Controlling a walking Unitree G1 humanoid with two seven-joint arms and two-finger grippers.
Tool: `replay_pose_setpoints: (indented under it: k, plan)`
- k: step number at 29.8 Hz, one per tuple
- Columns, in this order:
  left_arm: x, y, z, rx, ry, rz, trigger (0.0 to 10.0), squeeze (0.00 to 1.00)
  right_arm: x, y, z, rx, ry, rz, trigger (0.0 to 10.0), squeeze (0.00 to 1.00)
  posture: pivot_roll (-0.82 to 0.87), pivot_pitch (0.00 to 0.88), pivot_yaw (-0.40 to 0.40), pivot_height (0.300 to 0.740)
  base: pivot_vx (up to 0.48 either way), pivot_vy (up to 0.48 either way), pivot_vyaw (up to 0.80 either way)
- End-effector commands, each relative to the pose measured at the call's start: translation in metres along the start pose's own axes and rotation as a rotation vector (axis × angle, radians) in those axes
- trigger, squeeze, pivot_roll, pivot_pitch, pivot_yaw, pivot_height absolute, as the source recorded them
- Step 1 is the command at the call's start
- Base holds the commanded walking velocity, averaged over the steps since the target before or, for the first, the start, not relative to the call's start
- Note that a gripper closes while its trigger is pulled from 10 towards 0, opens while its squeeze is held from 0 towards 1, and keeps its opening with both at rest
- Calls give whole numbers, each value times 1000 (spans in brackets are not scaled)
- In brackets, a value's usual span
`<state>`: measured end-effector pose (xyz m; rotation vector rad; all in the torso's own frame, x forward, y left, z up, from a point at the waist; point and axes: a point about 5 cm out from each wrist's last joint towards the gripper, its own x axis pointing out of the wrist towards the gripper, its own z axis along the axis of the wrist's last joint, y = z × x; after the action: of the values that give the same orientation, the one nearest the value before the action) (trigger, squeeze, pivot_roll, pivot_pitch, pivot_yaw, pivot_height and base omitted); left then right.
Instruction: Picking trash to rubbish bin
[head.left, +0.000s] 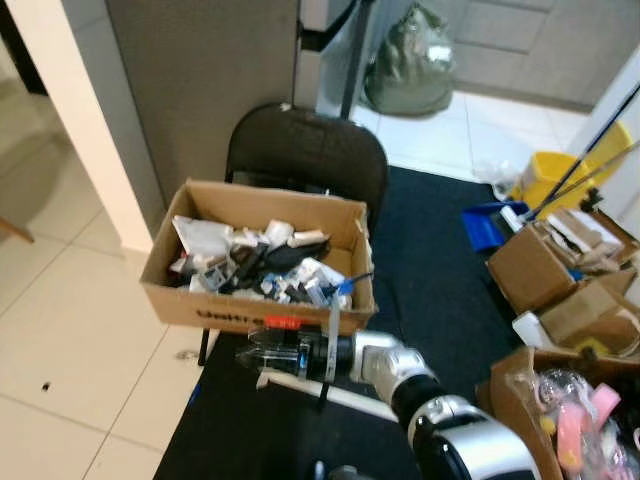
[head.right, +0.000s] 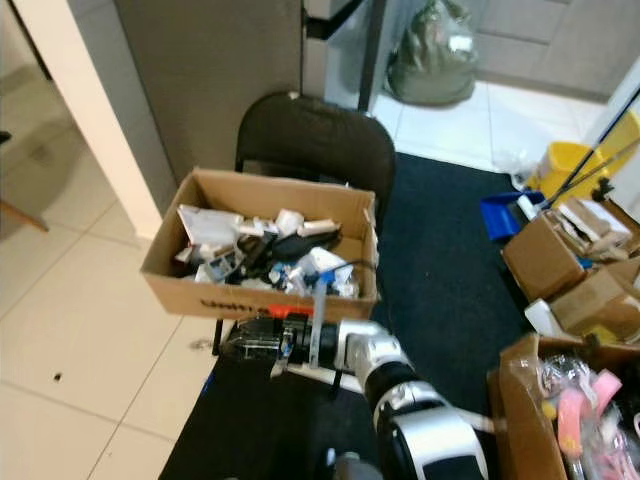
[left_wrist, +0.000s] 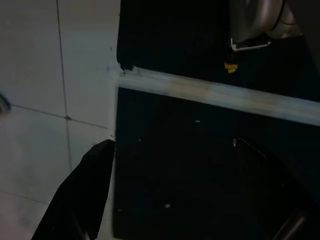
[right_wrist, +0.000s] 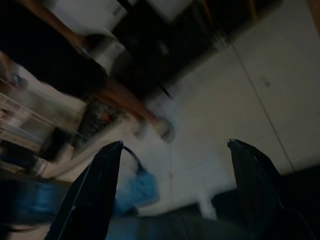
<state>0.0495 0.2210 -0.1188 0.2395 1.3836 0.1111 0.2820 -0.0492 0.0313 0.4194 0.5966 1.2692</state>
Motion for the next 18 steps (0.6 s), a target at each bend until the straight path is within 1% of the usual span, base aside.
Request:
replay_pose_setpoints:
  k: [1, 3, 4, 7, 8, 9, 10, 14, 16, 18]
  plan:
    - [-1, -4, -9, 10, 27, -12, 10000, 0, -9, -8, -10, 9, 42, -96, 10000, 0, 145, 62, -37, 740, -356, 0, 0]
    - [-1, -5, -9, 9, 28, -14, 10000, 0, -18, -14, -26, 56, 69, -196, 10000, 0, 145, 62, -37, 740, -352, 0, 0]
    - [-1, -5, -9, 8, 29, -14, 10000, 0, -21, -15, -31, 77, 73, -221, 10000, 0, 145, 62, -37, 740, -352, 0, 0]
    - [-1, -5, -10, 8, 30, -14, 10000, 0, -24, -17, -37, 100, 77, -243, 10000, 0, 145, 62, -37, 740, -355, 0, 0]
    - [-1, -5, -11, 7, 32, -14, 10000, 0, -35, -21, -56, 129, 128, -340, 10000, 0, 149, 65, -35, 740, -356, 0, 0]
    - [-1, -5, -11, 7, 33, -14, 10000, 0, -40, -22, -66, 130, 164, -398, 10000, 0, 149, 66, -35, 740, -356, 0, 0]
    - [-1, -5, -11, 7, 33, -14, 10000, 0, -40, -22, -66, 130, 164, -398, 10000, 0, 149, 66, -35, 740, -356, 0, 0]
    - [-1, -4, -11, 13, 33, -12, 10000, 0, -67, -32, -100, 121, 302, -725, 10000, 0, 148, 66, -34, 740, -353, 0, 0]
    - [-1, -4, -11, 15, 30, -11, 10000, 0, -85, -35, -117, 150, 351, -885, 10000, 0, 148, 66, -34, 740, -278, 0, 0]
    - [-1, -4, -10, 17, 27, -10, 10000, 0, -96, -34, -128, 182, 375, -960, 10000, 0, 150, 67, -32, 740, -133, 0, 0]
